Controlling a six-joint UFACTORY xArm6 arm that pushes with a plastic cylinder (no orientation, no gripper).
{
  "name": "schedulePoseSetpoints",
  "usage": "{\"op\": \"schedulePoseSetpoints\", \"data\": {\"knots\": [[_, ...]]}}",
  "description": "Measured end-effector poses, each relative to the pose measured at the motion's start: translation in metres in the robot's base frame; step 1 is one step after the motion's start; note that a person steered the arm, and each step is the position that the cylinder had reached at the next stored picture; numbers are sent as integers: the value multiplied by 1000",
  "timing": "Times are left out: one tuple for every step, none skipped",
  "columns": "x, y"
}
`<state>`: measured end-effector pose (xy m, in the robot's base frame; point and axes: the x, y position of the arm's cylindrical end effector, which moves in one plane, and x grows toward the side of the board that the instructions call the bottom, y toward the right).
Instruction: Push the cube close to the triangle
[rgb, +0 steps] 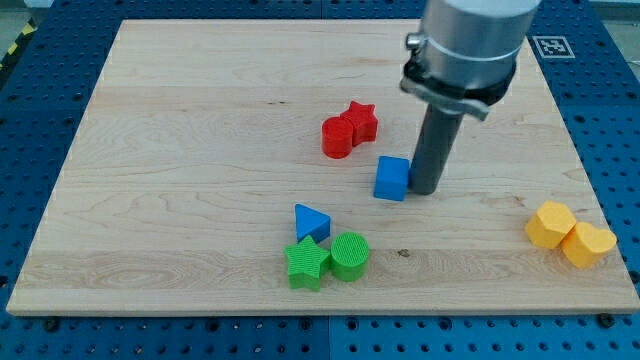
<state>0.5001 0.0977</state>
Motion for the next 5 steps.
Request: {"op": "schedulePoseSetpoints", "data": {"knots": [[2,-1],[-15,12],[-30,8],[-20,-8],[10,-27]]}}
